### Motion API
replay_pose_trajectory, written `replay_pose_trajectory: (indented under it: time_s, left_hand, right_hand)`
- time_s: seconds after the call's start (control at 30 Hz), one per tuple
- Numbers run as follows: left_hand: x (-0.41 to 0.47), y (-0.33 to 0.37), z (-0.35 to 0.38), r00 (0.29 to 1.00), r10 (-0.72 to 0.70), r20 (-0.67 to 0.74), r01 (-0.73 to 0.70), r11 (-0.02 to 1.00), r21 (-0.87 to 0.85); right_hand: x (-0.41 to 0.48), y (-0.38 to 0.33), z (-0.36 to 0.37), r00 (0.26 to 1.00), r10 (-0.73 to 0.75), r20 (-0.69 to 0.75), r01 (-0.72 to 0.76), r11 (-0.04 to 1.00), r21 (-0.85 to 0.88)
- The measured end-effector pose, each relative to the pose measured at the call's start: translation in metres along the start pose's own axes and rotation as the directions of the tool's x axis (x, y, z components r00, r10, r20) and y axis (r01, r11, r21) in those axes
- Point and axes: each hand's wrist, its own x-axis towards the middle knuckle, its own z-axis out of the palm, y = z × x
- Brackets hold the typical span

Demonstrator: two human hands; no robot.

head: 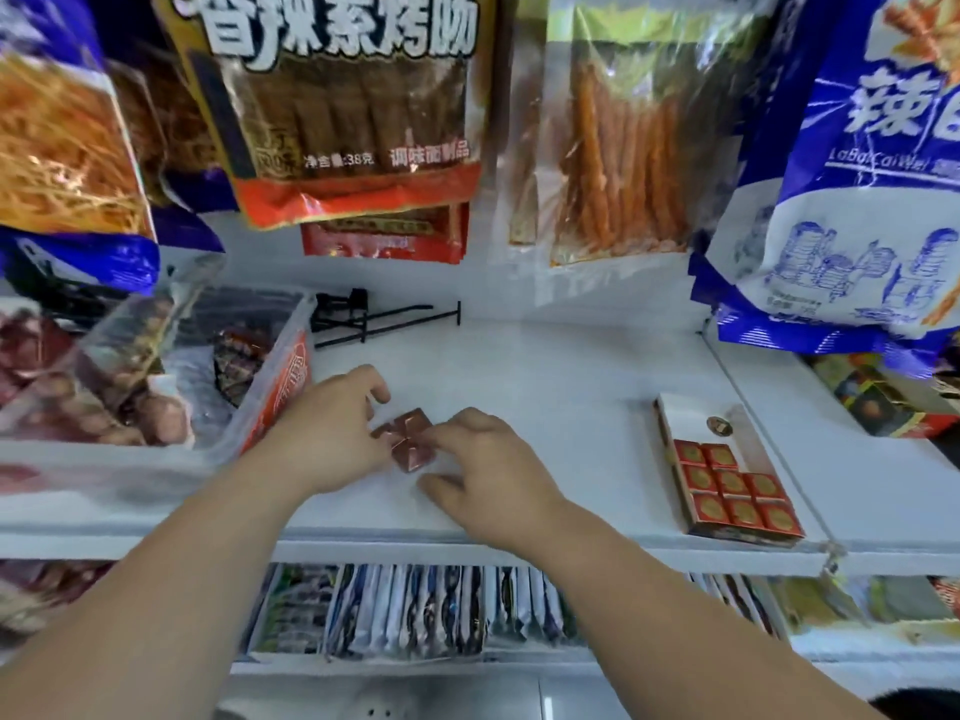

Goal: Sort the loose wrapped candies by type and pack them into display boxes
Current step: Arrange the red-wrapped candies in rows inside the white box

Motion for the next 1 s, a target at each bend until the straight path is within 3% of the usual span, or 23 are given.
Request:
replay_pose_trajectory:
  time_s: [0.13, 0.27, 0.37, 0.53, 0.67, 0.8, 0.9, 1.0]
  left_hand:
    - [-0.003, -0.001, 0.005, 0.995, 0.071, 0.074, -0.078, 0.992, 0.103]
    - [0.001, -0.001, 0.010, 0.995, 0.093, -0.034, -0.089, 0.990, 0.107]
    - [0.002, 0.001, 0.011, 0.994, 0.096, -0.044, -0.092, 0.991, 0.102]
    - [-0.002, 0.007, 0.007, 0.996, 0.058, -0.061, -0.055, 0.997, 0.051]
    - [-0.010, 0.020, 0.004, 0.995, 0.037, -0.087, -0.049, 0.989, -0.143]
    - [-0.018, 0.037, 0.013, 0.994, 0.050, 0.097, 0.006, 0.861, -0.509]
    - [-0.020, 0.049, 0.022, 0.975, 0.095, 0.202, 0.036, 0.826, -0.563]
    - [-0.017, 0.059, 0.031, 0.950, 0.148, 0.275, 0.045, 0.807, -0.589]
  right_hand:
    - [0.010, -0.009, 0.011, 0.999, -0.044, -0.032, 0.039, 0.989, -0.145]
    - [0.009, -0.011, 0.019, 0.991, -0.049, -0.122, 0.025, 0.981, -0.191]
    - [0.008, -0.010, 0.023, 0.977, -0.030, -0.211, -0.010, 0.982, -0.187]
    - [-0.005, 0.005, 0.004, 0.973, 0.050, -0.226, -0.078, 0.990, -0.117]
    - [-0.026, 0.027, -0.035, 0.984, 0.148, -0.104, -0.151, 0.988, -0.017]
    - [-0.048, 0.042, -0.074, 0.960, 0.245, 0.135, -0.244, 0.969, -0.029]
    - [-0.059, 0.050, -0.082, 0.951, 0.241, 0.195, -0.219, 0.967, -0.127]
    - [-0.062, 0.058, -0.075, 0.955, 0.244, 0.166, -0.234, 0.969, -0.083]
